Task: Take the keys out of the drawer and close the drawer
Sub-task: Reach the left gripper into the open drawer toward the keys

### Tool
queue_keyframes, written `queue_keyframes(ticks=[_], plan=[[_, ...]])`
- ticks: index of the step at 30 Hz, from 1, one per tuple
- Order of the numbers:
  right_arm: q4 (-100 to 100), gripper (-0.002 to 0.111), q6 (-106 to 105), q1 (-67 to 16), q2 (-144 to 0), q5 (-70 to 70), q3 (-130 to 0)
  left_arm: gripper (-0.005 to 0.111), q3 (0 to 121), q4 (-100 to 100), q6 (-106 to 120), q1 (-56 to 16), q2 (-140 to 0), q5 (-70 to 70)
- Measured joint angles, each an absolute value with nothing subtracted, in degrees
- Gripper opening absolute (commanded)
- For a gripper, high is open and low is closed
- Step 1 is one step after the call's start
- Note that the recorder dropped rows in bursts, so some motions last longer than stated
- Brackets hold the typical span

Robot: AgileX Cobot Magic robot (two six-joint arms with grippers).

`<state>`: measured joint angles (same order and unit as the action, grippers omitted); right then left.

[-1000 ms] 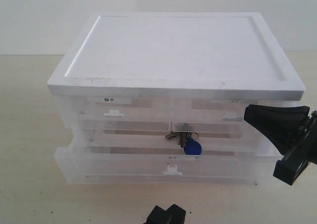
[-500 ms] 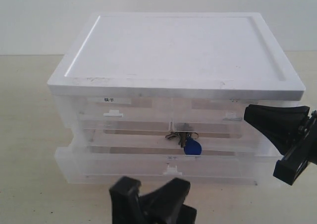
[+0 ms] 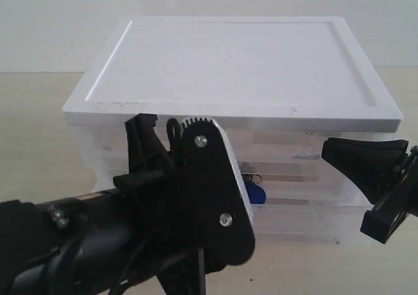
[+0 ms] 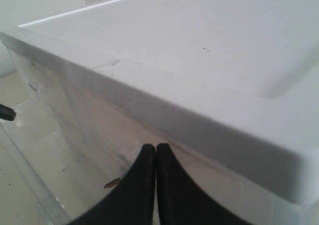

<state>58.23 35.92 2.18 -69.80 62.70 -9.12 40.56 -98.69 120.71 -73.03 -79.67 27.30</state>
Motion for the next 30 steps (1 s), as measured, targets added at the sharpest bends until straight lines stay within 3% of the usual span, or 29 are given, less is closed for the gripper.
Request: queue_keyframes(ticks=[9,14,16,20,30], plan=[[58.23,0.0,35.92,2.18,-69.8,62.7,-9.12,0.055,40.56,-98.02,121.92,-70.59,-86.62,24.46],[58.23,0.0,36.01,2.18,-69.8,62.7,-9.12,0.054,40.66,-96.78,121.92,-70.59,-90.28,29.87],[58.23,0.0,36.01,2.18,-69.8,62.7,-9.12,0.044,40.66,-96.68,121.92,-70.49,-90.91,30.9],[58.23,0.0,36.01,2.18,-69.8,62.7,-9.12,0.006,40.66,-96.22,121.92,-70.51,-91.18,30.58],[58.23,0.0,36.01,2.18,-69.8,62.7,-9.12,0.004,40.41,-95.96,121.92,-70.71,-91.04,30.34]])
